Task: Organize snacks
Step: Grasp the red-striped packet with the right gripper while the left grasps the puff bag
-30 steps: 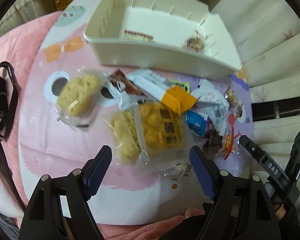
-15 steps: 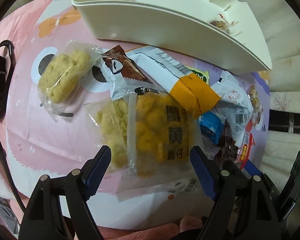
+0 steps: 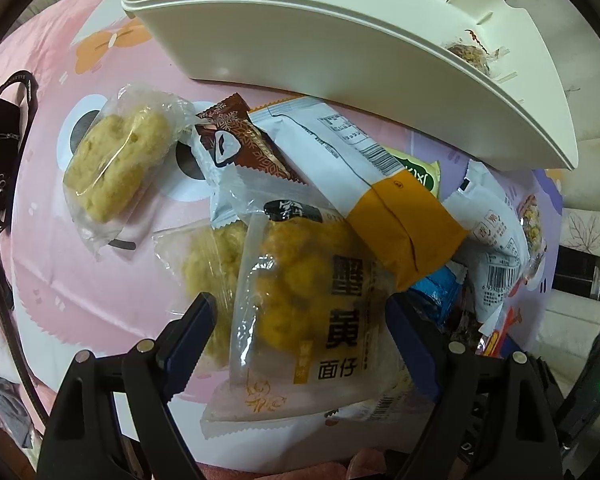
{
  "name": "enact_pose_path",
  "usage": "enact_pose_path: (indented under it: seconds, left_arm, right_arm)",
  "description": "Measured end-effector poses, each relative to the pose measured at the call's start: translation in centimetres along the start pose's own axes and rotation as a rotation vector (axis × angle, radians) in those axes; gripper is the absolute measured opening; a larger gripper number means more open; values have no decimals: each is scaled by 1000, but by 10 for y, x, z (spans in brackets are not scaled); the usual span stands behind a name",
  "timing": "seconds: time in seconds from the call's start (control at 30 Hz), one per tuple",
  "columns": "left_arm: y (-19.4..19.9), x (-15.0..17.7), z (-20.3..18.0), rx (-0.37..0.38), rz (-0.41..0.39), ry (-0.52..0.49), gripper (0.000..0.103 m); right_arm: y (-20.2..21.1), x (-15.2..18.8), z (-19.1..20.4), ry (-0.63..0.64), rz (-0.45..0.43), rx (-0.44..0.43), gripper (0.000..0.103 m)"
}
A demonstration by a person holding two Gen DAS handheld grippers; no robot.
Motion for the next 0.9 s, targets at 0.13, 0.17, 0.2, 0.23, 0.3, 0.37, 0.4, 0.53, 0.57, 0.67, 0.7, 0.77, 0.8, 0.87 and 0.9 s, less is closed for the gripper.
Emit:
enact_pose_path:
  seconds: [0.13,0.17,0.2,0.23,0.3,0.37,0.4,0.53,0.57,0.67,0.7,0.77,0.8,0.87,0.9]
  left_arm:
    - [-2,-5,-2,1,-5,9,84]
    - [-2,-6,-3,1,-9,7,82]
    - [-3,-5,-2,-1,-14,5,81]
    - [-3,-6,-1,-1,-19,2,79]
    - [0,-8,-1,6,-28,-2,73]
    - [1,-9,-2,3,-34,-8,68]
    - [2,-9,-2,3,-35,-10,68]
    - [5,-10,-1,20,-38,-10,60]
    - [6,-10,0,20,-39,-10,58]
    - [10,-9,5,34,-41,-16,54]
    - [11,-8,7,37,-40,-18,54]
    - [12,-5,15,42,-34,-17,52]
    - [13,-3,18,44,-30,-18,52]
    - [13,0,21,42,-22,-20,51]
    - [13,2,24,43,-19,-21,51]
  right_arm:
    - [-6,1,-3,-2,24,1,92]
    - [-7,1,-4,1,24,5,91]
    - [-7,2,-6,5,24,7,90]
    - [-7,2,-6,7,22,8,85]
    - [-9,0,-5,18,13,27,76]
    - [-5,0,-5,31,-11,28,66]
    - [-5,1,-5,31,-14,22,65]
    - [-1,5,-7,29,-23,25,56]
    - [0,6,-7,28,-28,19,50]
    - [5,14,-3,26,-35,3,19]
    - [6,17,-1,28,-32,2,19]
    - [8,22,0,27,-31,7,19]
    - [9,25,0,21,-32,5,19]
    - [11,30,2,10,-35,6,19]
    - [13,31,1,7,-36,8,19]
Point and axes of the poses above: each gripper's, at about its wrist camera, not at the fingertips, and y roughly against the way its jaws point, z to its left, x to its underside, the point moved 5 cm from there along -y, roughly the way its jaws point, and after that the axes turned 15 degrees about y, right-handed, at the moved point
